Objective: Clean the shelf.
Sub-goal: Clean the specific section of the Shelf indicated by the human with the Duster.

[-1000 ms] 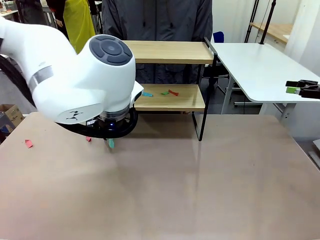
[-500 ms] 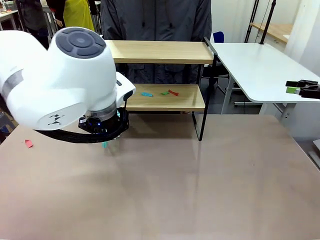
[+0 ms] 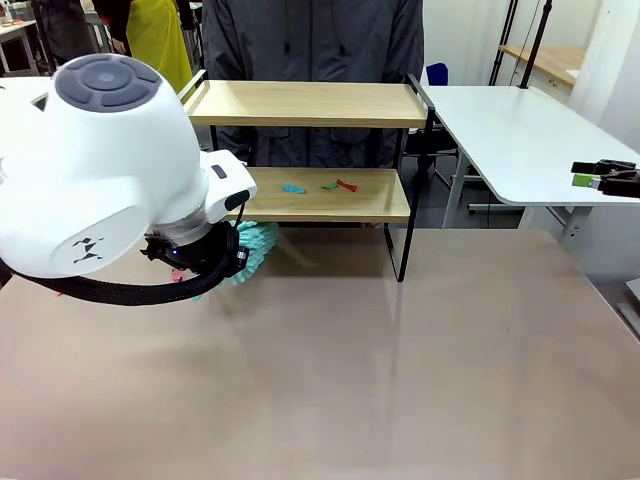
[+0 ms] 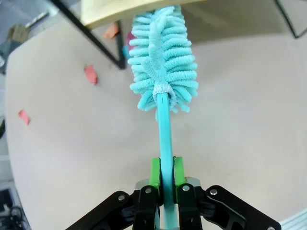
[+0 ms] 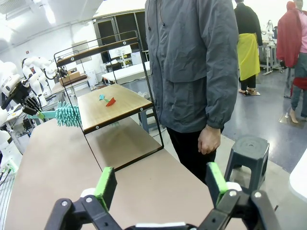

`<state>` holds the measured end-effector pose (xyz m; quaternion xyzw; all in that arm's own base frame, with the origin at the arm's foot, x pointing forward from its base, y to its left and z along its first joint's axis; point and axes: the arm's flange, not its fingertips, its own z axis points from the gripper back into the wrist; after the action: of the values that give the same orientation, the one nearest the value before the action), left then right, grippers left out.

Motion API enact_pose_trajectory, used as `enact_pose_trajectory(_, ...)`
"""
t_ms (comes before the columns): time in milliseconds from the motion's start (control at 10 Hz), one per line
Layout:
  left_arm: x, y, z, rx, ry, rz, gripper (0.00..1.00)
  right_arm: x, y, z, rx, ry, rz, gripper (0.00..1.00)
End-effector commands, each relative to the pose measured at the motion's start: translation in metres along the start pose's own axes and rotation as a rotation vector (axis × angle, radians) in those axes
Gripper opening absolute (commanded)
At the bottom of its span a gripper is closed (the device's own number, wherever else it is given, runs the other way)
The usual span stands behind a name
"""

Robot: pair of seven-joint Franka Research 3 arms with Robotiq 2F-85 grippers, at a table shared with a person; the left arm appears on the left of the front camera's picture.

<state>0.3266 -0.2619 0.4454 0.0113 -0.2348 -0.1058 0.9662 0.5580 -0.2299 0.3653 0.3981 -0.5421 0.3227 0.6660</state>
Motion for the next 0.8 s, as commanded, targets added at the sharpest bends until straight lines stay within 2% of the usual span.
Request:
enact_pose_trajectory(0,-0.006,0.031,0.003,-0.167,-0.024,-0.089,0.13,0.004,0.002,-0.002,0.0,-0.003,0.005,1.0)
enact_pose_trajectory(300,-0.019,0.078,0.005,-0.281,0.0,-0.277,0.13,0.004,0.002,-0.002,0.0,-0.003,0.005,1.0)
enact_pose_trajectory(500,-0.016,0.108,0.011,-0.384,0.014,-0.359,0.13,0.004,0.002,-0.002,0.0,-0.003,0.005,1.0)
enact_pose_trajectory(700,-0.01,0.137,0.032,-0.354,0.039,-0.522,0.13,0.004,0.002,-0.002,0.0,-0.003,0.005,1.0)
